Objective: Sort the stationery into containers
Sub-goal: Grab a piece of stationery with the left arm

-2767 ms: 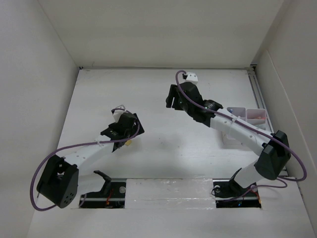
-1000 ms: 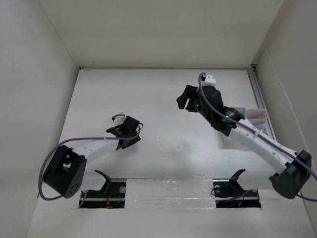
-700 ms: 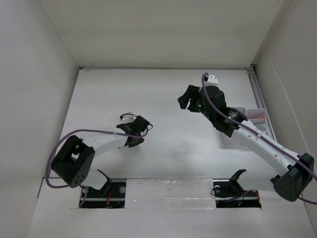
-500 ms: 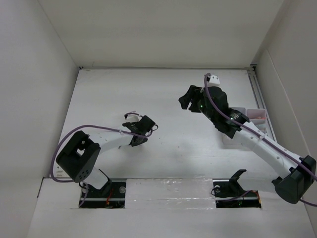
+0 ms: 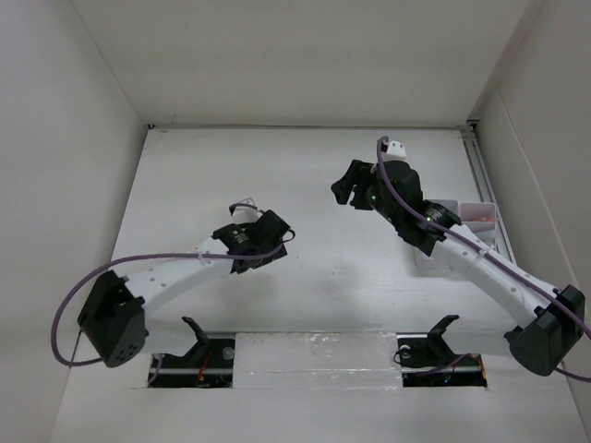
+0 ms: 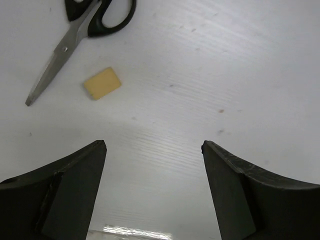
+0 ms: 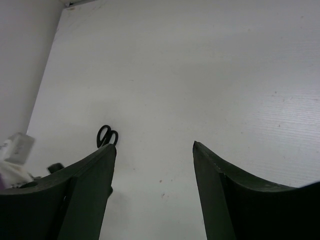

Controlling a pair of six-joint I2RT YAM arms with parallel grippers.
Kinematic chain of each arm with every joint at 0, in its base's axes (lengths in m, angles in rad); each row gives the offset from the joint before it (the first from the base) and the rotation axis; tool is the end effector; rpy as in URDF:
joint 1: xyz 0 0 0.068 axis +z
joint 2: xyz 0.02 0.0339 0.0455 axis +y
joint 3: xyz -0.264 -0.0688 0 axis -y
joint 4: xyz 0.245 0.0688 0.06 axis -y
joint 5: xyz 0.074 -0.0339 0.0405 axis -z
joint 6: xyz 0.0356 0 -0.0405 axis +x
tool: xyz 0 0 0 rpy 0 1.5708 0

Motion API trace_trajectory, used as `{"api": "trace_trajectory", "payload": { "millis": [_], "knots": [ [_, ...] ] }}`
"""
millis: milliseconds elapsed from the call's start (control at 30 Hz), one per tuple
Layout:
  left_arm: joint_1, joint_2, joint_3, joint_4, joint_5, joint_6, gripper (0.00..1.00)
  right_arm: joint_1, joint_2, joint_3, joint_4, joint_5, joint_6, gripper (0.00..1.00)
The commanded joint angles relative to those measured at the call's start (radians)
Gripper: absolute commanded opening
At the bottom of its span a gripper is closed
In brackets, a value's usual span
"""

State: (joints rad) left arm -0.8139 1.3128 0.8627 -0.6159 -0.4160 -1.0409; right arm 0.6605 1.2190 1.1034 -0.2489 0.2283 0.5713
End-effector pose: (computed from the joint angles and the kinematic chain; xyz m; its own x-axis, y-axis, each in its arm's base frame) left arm 0.1827 -0.1725 0.2229 -0.7618 -0.3429 -0.5496 -0.2503 0.9383 -0.2385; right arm 0.2267 0.1659 0.3539 -0.4697 0.3021 -0.8296 -0.2100 0.8744 0.4373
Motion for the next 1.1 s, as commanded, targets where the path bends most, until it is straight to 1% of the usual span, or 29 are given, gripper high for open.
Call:
{"api": "trace_trajectory", "payload": {
  "millis": [0,67,100,200,233,267,300,333,367,400,467,533,733,800,900,1067],
  "knots": [
    [-0.007,-0.122,0.111,-0.146,-0.081,-0.033,0.75,-0.007,0.001,0.007,0.066,-0.012,-0.013,0.69],
    [-0.007,-0.153,0.145,-0.182,-0.145,-0.033,0.85,-0.007,0.001,0.007,0.066,-0.012,-0.013,0.69],
    [0.017,-0.164,0.145,-0.198,-0.164,-0.033,0.88,-0.007,0.001,0.007,0.066,-0.012,-0.013,0.69],
    [0.084,-0.187,0.13,-0.211,-0.176,0.019,0.91,-0.007,0.001,0.016,0.066,-0.012,-0.013,0.69],
    [0.117,-0.187,0.121,-0.188,-0.176,0.019,0.95,-0.007,0.001,0.016,0.066,-0.012,-0.013,0.69],
    [0.14,-0.196,0.105,-0.162,-0.167,0.056,0.97,-0.007,0.001,0.016,0.066,-0.012,-0.013,0.69],
    [0.171,-0.196,0.07,-0.128,-0.144,0.086,0.97,-0.007,0.001,0.016,0.066,-0.012,-0.013,0.69],
    [0.253,-0.196,0.05,-0.089,-0.106,0.128,0.97,-0.007,0.001,0.016,0.066,-0.012,-0.013,0.69],
    [0.293,-0.187,0.032,-0.006,-0.025,0.171,0.97,-0.007,0.011,0.016,0.066,-0.012,-0.013,0.69],
    [0.32,-0.187,0.021,0.025,0.0,0.221,0.97,-0.007,0.011,0.016,0.066,-0.012,-0.013,0.69],
    [0.32,-0.187,0.007,0.08,0.009,0.234,0.97,-0.007,0.011,0.016,0.066,-0.012,-0.013,0.69],
    [0.32,-0.178,0.007,0.09,0.035,0.246,0.97,-0.007,0.011,0.016,0.057,-0.012,-0.013,0.69],
    [0.32,-0.095,-0.043,0.197,0.112,0.283,0.94,-0.007,0.02,0.016,0.057,-0.012,-0.013,0.69],
    [0.32,-0.057,-0.065,0.215,0.124,0.283,0.94,-0.007,0.02,0.016,0.057,-0.012,-0.013,0.69],
    [0.308,-0.041,-0.108,0.264,0.125,0.294,0.94,-0.007,0.02,0.016,0.057,-0.012,-0.013,0.69],
    [0.28,0.011,-0.149,0.382,0.215,0.328,0.93,-0.007,0.02,0.016,0.057,-0.021,-0.022,0.69]
  ]
}}
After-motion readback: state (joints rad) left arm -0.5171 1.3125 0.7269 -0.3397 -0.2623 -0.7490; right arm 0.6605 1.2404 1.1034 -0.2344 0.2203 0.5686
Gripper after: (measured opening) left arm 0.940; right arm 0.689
